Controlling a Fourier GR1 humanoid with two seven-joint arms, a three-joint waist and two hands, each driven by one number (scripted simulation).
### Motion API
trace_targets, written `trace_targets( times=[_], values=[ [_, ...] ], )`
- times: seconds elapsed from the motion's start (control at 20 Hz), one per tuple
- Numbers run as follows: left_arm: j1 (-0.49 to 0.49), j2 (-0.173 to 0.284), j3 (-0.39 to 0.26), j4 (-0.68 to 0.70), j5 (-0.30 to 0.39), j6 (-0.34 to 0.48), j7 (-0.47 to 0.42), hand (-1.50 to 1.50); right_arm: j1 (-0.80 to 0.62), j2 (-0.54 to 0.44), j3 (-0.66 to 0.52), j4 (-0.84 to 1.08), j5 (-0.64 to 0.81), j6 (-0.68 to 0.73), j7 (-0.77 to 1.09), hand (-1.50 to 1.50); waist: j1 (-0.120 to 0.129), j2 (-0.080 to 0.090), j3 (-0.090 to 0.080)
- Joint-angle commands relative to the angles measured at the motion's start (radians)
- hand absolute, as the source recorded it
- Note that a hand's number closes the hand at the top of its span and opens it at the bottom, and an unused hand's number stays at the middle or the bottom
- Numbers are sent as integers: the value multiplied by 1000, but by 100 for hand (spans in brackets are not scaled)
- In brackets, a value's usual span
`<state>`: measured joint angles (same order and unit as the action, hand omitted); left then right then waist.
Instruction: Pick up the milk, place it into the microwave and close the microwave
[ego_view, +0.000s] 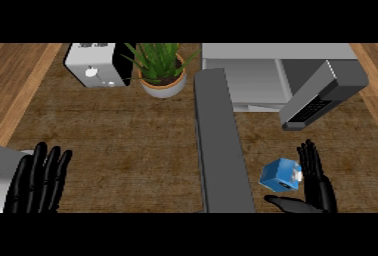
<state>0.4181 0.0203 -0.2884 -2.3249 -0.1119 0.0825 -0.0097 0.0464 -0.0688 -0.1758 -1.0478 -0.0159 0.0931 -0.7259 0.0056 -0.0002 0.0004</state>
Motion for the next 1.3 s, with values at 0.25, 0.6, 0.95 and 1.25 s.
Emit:
trace_targets(
  times=[0.25, 0.6, 0.95, 1.25],
  values=[
    [35, 4, -29, 8, -7, 14, -31, -150, -69, -61, -22, 248, 10, 56, -177, -150, -1, -1, 0],
    [42, 29, 23, -22, 52, -9, -28, -150, -177, -48, 4, 470, 107, 11, -425, 150, 3, 1, 0],
    [51, 2, -44, -19, -16, 21, -31, -150, -144, -82, 51, 411, 66, 184, -446, 150, 3, 0, 1],
    [94, 31, -2, -28, 38, -8, -66, -150, -160, -75, 76, 378, 48, 173, -435, 150, 4, -1, 0]
  ],
)
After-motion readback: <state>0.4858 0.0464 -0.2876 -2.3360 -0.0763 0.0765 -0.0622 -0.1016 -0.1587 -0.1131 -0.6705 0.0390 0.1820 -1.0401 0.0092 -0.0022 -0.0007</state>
